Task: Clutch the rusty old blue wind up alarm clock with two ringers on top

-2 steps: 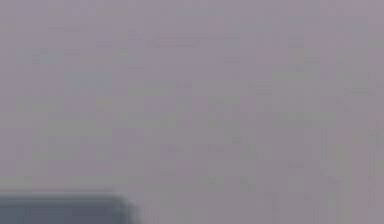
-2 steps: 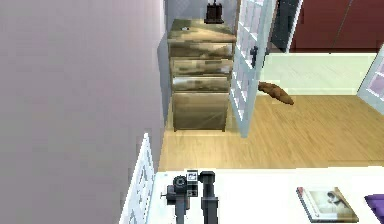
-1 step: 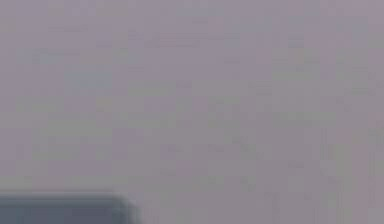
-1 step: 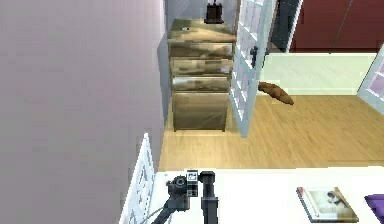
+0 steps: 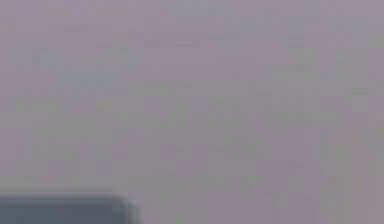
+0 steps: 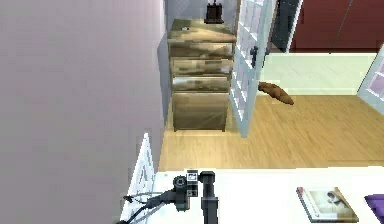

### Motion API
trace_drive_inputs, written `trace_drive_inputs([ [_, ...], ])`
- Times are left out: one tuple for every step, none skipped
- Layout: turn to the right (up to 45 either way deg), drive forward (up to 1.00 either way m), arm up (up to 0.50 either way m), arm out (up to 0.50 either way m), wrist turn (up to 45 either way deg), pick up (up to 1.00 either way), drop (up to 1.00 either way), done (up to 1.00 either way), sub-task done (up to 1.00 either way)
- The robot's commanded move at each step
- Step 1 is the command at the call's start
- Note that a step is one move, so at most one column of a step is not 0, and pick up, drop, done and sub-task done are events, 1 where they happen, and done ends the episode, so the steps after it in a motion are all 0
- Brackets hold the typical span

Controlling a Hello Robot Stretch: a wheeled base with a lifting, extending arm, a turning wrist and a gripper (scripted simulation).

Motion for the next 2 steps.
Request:
trace_drive_inputs([
  [0.0, 0.00, 0.00, 0.00, 45.0, 0.00, 0.00, 0.00, 0.00],
  [0.0, 0.00, 0.00, 0.00, 30.0, 0.00, 0.00, 0.00, 0.00],
])
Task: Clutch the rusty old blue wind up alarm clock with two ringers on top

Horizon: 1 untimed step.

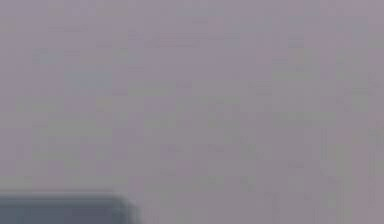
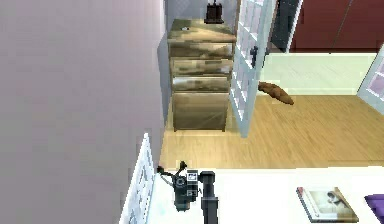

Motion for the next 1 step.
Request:
trace_drive_inputs([
  [0.0, 0.00, -0.30, 0.00, 0.0, 0.00, 0.00, 0.00, 0.00],
])
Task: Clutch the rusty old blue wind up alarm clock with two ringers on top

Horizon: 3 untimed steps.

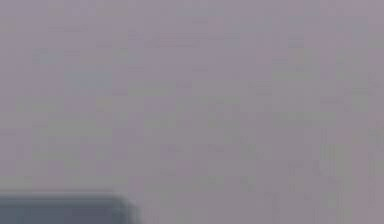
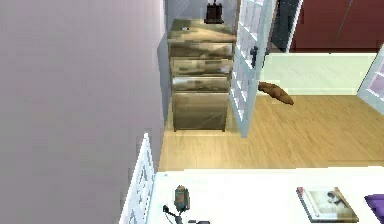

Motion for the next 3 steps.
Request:
trace_drive_inputs([
  [0.0, 0.00, 0.00, 0.00, 0.0, 1.00, 0.00, 0.00, 0.00],
  [0.0, 0.00, 0.10, 0.00, 0.0, 0.00, 0.00, 0.00, 0.00],
  [0.0, 0.00, 0.00, 0.00, 0.0, 0.00, 0.00, 1.00, 0.00],
])
